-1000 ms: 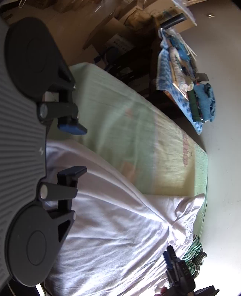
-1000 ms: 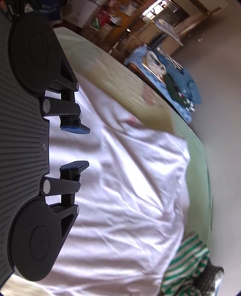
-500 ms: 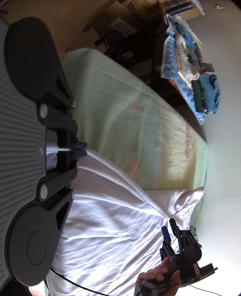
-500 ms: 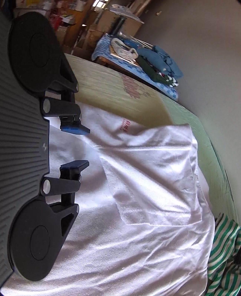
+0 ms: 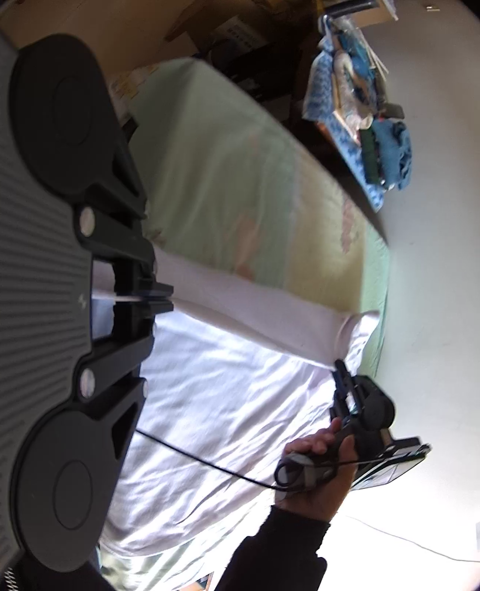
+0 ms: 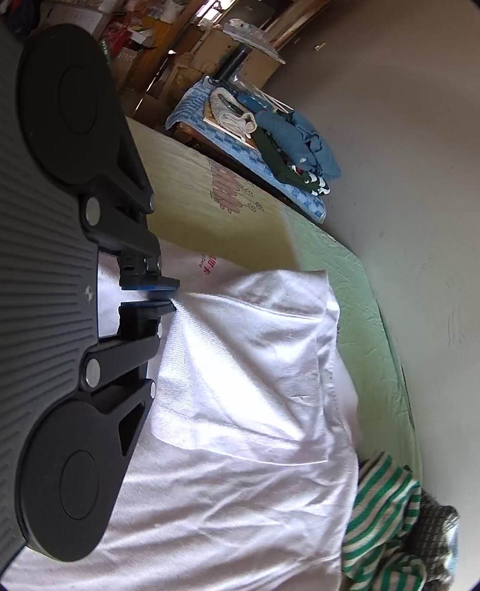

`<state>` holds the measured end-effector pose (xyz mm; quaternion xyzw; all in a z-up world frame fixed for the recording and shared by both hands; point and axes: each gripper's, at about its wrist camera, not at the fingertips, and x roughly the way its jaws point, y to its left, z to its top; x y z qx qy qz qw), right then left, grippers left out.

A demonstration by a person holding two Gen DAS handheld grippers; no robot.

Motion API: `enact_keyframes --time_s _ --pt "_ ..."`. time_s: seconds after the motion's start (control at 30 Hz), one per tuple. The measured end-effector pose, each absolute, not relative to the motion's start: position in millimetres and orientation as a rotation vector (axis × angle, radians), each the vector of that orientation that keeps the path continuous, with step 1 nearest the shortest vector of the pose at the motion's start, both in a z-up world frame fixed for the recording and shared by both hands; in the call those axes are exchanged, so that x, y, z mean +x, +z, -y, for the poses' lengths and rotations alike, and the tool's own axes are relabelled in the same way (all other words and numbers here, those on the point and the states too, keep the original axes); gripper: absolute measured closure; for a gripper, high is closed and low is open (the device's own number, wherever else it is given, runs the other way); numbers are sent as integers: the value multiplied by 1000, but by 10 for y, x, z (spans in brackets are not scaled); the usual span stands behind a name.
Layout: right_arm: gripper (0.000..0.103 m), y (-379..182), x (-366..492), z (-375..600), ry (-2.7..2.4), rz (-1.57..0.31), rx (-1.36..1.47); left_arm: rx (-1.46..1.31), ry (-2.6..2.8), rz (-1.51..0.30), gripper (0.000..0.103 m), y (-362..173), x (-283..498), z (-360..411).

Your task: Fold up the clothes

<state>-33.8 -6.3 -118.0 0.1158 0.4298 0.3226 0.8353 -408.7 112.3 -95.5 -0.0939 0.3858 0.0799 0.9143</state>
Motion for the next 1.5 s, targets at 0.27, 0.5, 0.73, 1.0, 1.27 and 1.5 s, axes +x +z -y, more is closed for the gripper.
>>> enact_keyframes --time_s 0.27,0.5,0.73,1.0,1.27,1.5 --pt "97 -1519 -214 121 671 -980 157 -206 152 -886 103 -1297 -3929 -801" --pt "84 -1346 -250 390 760 -952 212 -149 187 -881 103 -1034 -4164 -814" --pt "68 -1312 -56 648 677 -879 143 -71 235 -800 103 -726 -3843 -1042" --pt "86 -1516 43 369 681 -931 140 24 47 -802 103 -985 -2559 -1125" --pt "100 -1360 66 488 525 -900 41 38 -117 -800 102 -1164 -1428 -1378" --pt "75 -1295 200 522 410 -896 31 89 -207 -774 100 -1294 -748 -1448"
